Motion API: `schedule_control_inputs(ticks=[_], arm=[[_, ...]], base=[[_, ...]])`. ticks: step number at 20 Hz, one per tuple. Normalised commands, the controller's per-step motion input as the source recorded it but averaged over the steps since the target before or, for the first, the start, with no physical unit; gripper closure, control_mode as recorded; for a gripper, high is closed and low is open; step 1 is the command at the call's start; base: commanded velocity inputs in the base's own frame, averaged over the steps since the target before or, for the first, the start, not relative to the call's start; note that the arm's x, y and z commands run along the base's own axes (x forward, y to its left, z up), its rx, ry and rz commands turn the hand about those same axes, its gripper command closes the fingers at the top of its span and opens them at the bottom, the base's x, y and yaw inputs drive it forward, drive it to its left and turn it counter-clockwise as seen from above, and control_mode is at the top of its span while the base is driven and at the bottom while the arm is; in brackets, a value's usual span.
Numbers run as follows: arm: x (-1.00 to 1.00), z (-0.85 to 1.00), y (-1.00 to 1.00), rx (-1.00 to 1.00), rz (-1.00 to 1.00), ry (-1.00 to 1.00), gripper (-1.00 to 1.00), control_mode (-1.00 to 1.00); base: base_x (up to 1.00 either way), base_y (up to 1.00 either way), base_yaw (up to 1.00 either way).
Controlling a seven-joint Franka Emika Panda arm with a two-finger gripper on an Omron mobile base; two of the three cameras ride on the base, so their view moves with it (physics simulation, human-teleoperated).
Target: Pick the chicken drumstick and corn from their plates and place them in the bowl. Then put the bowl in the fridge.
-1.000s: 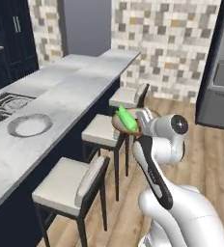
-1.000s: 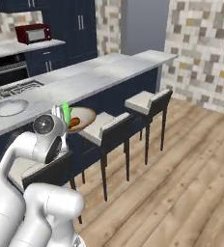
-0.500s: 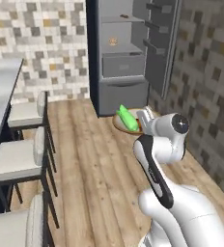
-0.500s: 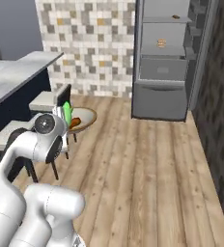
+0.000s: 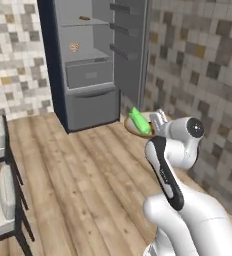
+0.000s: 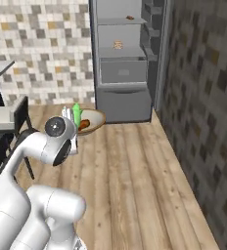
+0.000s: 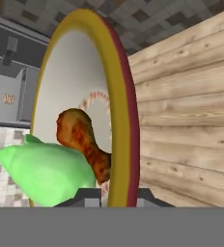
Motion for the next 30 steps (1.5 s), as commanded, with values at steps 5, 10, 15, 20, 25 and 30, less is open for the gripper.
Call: schedule_control_inputs(ticks=[5,10,15,20,25,30], arm=[[0.0,0.0,0.0,0.0,0.0,0.0,1.0,1.0],[0.0,0.0,0.0,0.0,0.0,0.0,1.0,1.0],[0.0,0.0,0.0,0.0,0.0,0.0,1.0,1.0],[0.0,0.0,0.0,0.0,0.0,0.0,1.0,1.0],[0.0,0.0,0.0,0.0,0.0,0.0,1.0,1.0],[0.0,0.0,0.0,0.0,0.0,0.0,1.0,1.0]], base=[[0.9,0.27,-0.21],[0.94,0.29,-0.19],[0.94,0.34,-0.07],[0.94,0.25,0.0],[0.94,0.14,0.0],[0.94,-0.02,0.02]])
